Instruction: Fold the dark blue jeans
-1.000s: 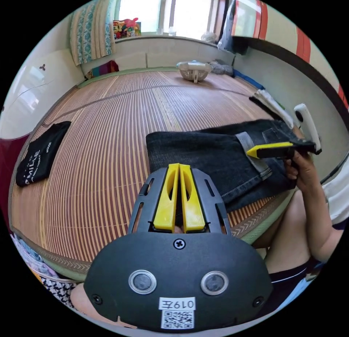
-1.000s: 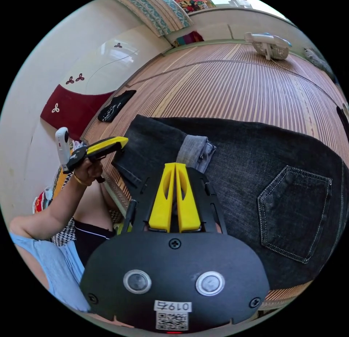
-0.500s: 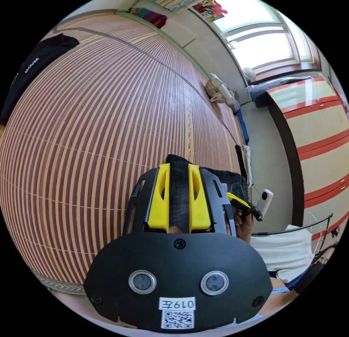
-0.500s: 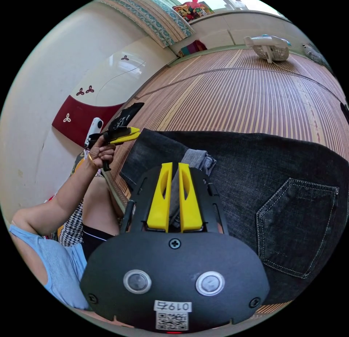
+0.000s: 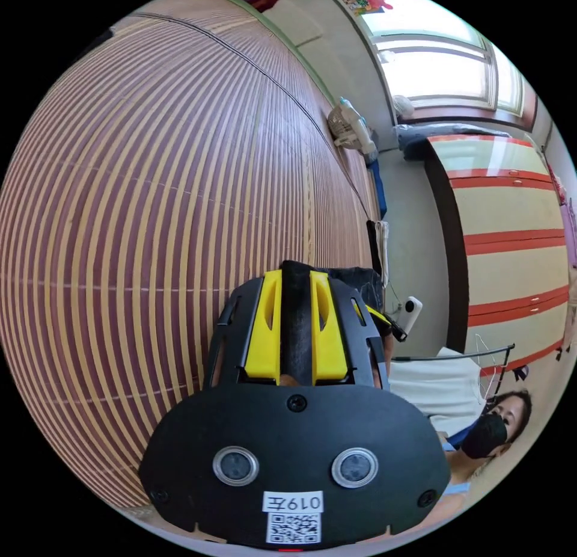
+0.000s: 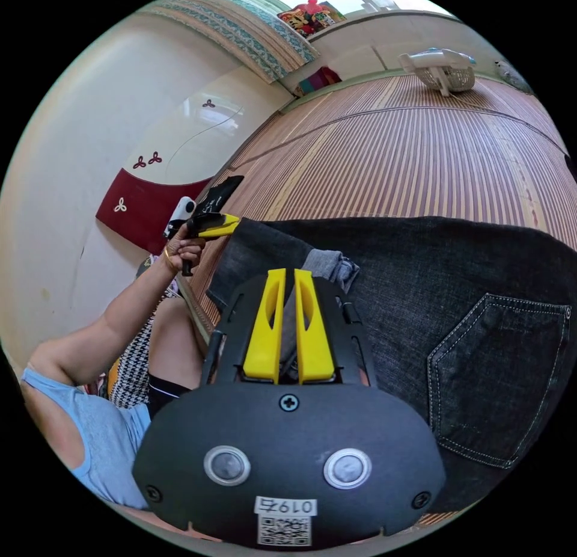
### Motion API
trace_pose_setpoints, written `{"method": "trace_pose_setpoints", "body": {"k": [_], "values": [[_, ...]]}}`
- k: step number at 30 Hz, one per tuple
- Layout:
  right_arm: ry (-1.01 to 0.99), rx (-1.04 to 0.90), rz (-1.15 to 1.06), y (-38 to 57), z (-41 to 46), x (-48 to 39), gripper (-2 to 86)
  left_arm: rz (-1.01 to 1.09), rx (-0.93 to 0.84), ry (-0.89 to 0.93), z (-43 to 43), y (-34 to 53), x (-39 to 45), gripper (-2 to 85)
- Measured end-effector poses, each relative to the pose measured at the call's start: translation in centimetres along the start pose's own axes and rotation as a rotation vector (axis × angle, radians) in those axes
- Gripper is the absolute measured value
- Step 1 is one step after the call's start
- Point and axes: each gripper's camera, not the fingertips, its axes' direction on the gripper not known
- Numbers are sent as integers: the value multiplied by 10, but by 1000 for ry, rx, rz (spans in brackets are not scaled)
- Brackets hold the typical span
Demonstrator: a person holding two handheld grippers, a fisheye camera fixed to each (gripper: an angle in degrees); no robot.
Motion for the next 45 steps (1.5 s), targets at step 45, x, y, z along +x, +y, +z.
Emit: {"method": "trace_pose_setpoints", "body": {"k": [45], "values": [[-56, -26, 65, 4, 13, 10, -6, 93, -60, -33, -46, 4, -13, 63]]}}
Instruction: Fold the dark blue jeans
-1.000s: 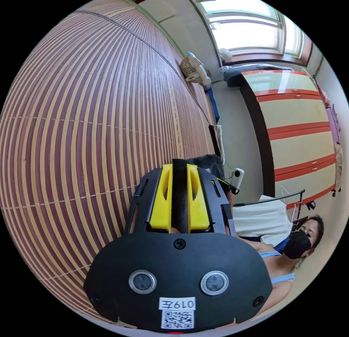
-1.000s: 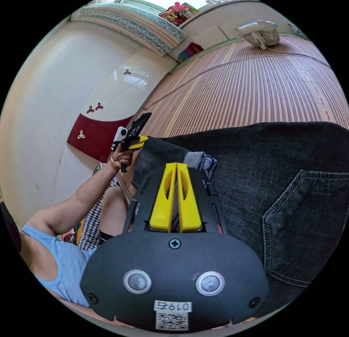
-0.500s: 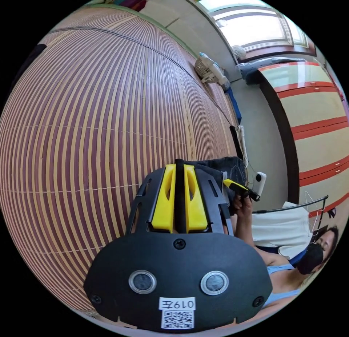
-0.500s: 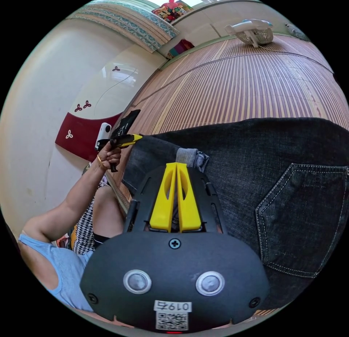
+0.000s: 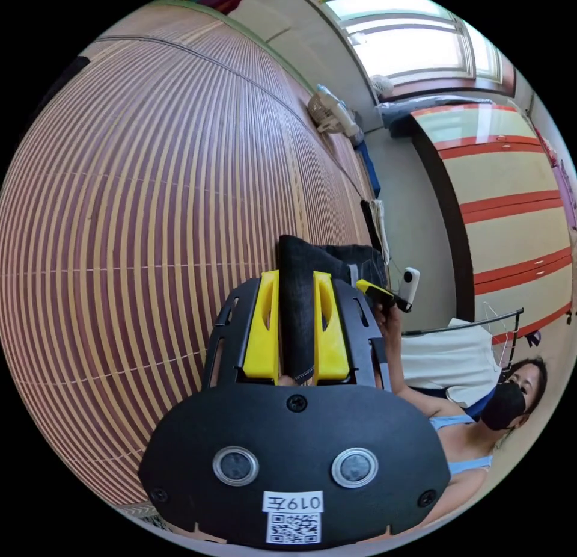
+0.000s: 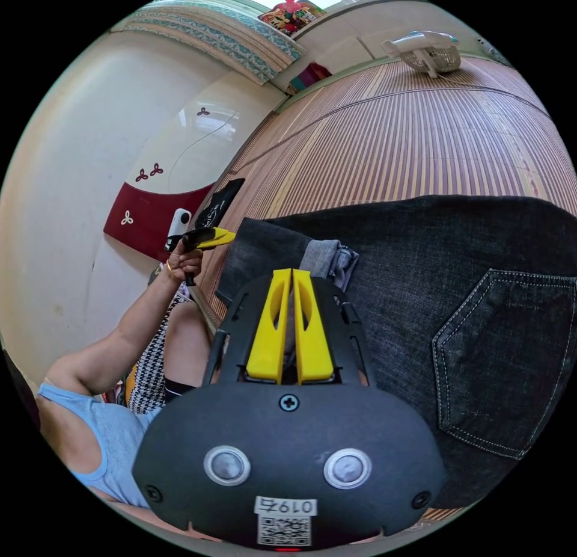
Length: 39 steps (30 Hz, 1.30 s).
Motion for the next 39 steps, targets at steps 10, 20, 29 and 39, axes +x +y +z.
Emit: {"method": "trace_pose_setpoints", "body": {"k": [10, 20, 29, 39], "values": [[1, -34, 15, -2, 13, 3, -7, -14, 4, 66, 12, 8, -15, 21], [75, -62, -33, -5, 18, -12, -8, 23, 13, 58, 7, 22, -5, 18], [6, -61, -72, -2, 0, -23, -5, 91, -42, 107, -13, 78, 0, 51], [7, -190, -155, 23, 8, -53, -2, 67, -81, 95, 4, 111, -6, 82]]}}
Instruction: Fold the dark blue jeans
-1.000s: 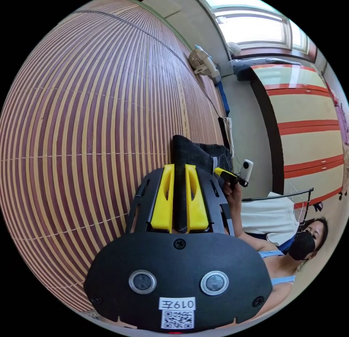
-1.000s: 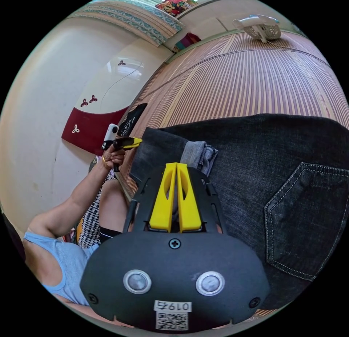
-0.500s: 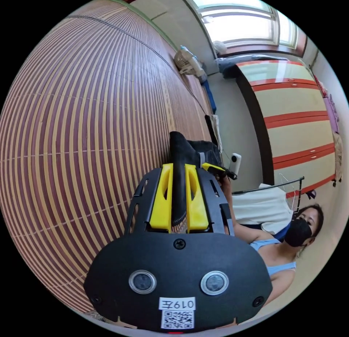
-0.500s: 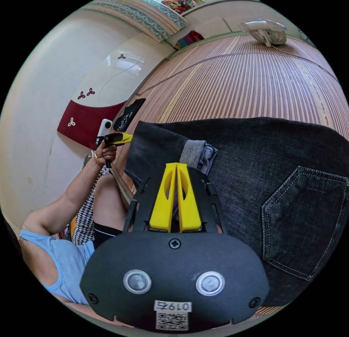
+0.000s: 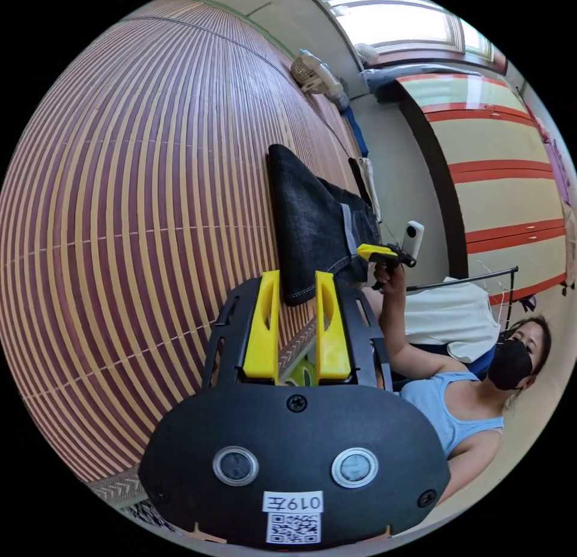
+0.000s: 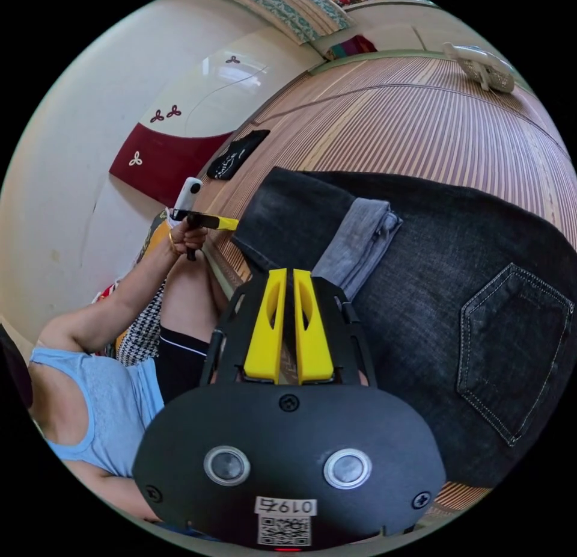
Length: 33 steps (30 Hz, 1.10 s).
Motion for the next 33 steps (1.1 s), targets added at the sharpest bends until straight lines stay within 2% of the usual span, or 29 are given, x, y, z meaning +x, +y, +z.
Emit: {"method": "trace_pose_setpoints", "body": {"k": [7, 22, 25, 29, 33], "values": [[-116, 32, 35, 0, -8, 18, 1, -33, -28, 75, 4, 2, -8, 93], [-111, -23, 75, -19, 6, 33, -9, -56, -6, 45, 6, 11, -7, 26], [-93, -42, 78, -22, 6, 33, -10, -46, -25, 38, 6, 10, -3, 23], [-15, -81, 48, -31, 12, 21, -10, -3, -94, -75, 10, 2, 14, 26], [-29, -80, 33, -33, 9, 21, -10, 18, -83, -20, 5, 6, 15, 36]]}}
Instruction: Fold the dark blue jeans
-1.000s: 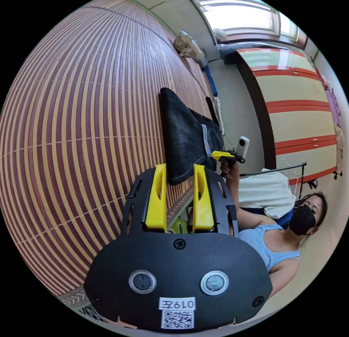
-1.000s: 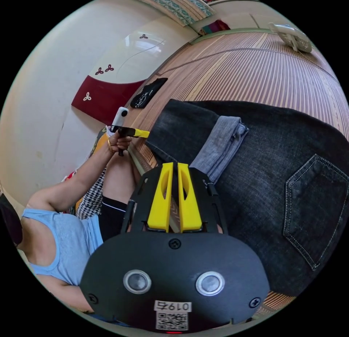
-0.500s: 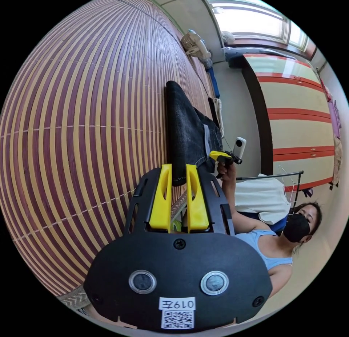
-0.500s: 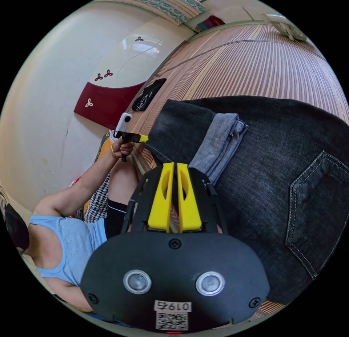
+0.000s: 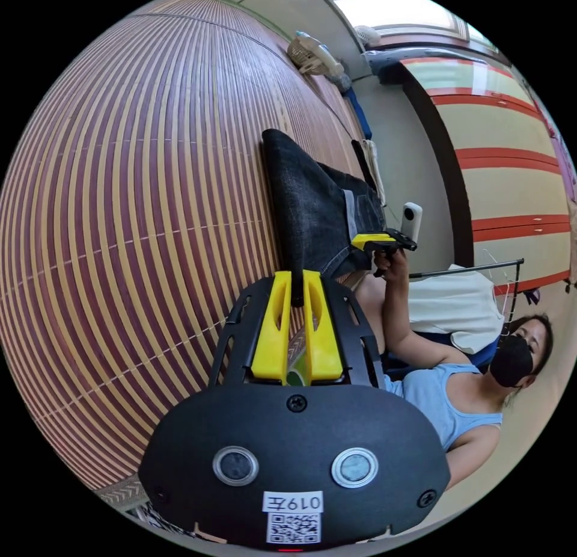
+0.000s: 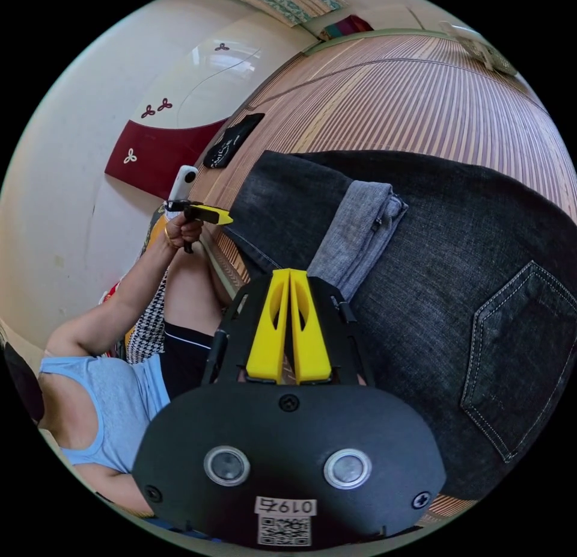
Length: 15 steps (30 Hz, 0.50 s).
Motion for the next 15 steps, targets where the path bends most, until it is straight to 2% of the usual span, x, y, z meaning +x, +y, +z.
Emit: {"method": "trace_pose_setpoints", "body": {"k": [5, 15], "values": [[-12, 8, -4, -2, -3, -2, -10, -13, 6, 158, 1, 19, -14, 76], [-47, 26, 16, -5, -4, 0, -10, -42, 52, 165, 19, 27, -4, 53]]}}
